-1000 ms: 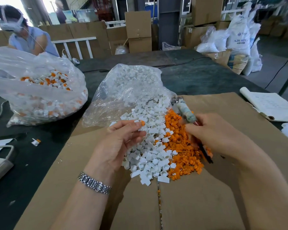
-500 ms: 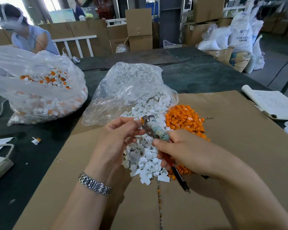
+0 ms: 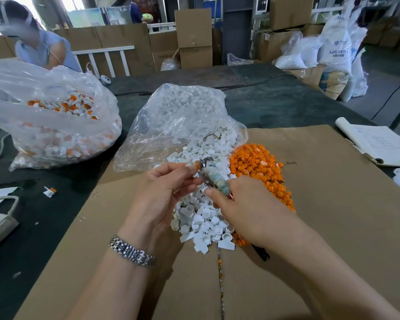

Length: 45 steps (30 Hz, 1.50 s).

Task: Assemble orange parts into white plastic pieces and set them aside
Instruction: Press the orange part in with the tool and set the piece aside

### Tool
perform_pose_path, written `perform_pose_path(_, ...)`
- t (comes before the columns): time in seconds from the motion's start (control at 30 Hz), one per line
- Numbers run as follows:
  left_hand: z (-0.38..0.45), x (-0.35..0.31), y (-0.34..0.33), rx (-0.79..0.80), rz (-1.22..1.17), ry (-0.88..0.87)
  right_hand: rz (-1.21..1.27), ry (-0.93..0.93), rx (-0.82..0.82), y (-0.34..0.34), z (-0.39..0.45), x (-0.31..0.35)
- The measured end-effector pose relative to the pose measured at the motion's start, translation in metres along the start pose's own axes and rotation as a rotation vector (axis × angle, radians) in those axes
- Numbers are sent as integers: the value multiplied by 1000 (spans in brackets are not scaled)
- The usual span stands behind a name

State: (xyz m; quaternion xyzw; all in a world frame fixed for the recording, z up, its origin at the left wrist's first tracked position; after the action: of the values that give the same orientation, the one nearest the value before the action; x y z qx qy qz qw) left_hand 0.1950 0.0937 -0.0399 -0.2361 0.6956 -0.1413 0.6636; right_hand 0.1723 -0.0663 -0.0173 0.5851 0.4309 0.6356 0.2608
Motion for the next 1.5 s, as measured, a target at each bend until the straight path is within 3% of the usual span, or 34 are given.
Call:
perform_pose_path(0.1, 1, 0, -1, 11, -20, -4, 77, 6, 15, -2, 3, -2)
perform_pose_path(0.23, 2, -5, 2, 0, 6, -59, 352, -7, 180, -3, 1, -10)
perform_pose_path(0.33, 2, -19, 19, -111, 177, -193, 418, -16, 181, 11, 1, -20)
perform_pose_path(0.47, -4, -62, 60, -509, 741, -500, 197, -118, -101, 37, 12, -49)
perform_pose_path(0.53, -7, -80, 75, -678, 1055, -545, 7, -169, -215, 45, 16, -61)
perform_pose_path(0.63, -2, -84, 85, -687, 1223, -511, -222, -229, -276, 44, 21, -70)
perform_pose_path(0.73, 9, -69, 72, -463, 1221, -502, -447, -269, -326, 39, 25, -73)
perform_pose_path(0.87, 33, -33, 64, -255, 1291, -274, -540, -275, -313, 29, 30, -72)
perform_pose_path(0.93, 42, -20, 68, -243, 1264, -150, -558, -275, -291, 24, 32, -72)
perform_pose_path(1.03, 46, -16, 71, -262, 1195, -117, -535, -269, -259, 18, 34, -72)
perform_pose_path(1.2, 35, -32, 65, -318, 1156, -330, -375, -226, -273, 24, 34, -74)
perform_pose_path(1.33, 23, -40, 63, -334, 837, -364, -340, -36, -323, 34, 30, -59)
perform_pose_path(1.5, 20, -26, 52, -220, 512, -252, -610, 7, -244, 19, 32, -49)
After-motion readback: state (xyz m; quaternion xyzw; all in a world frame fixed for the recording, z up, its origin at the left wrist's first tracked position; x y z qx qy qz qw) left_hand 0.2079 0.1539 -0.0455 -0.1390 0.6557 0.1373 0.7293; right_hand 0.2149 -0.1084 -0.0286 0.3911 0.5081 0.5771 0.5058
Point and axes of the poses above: each hand's wrist, its own z-axis towards the middle knuckle, its own y-axis out of the back of the hand, x = y × z, the point moved 7 cm from there along z, towards the middle knuckle, and after that the axes turned 10 degrees about -z, right-handed, at the moved point
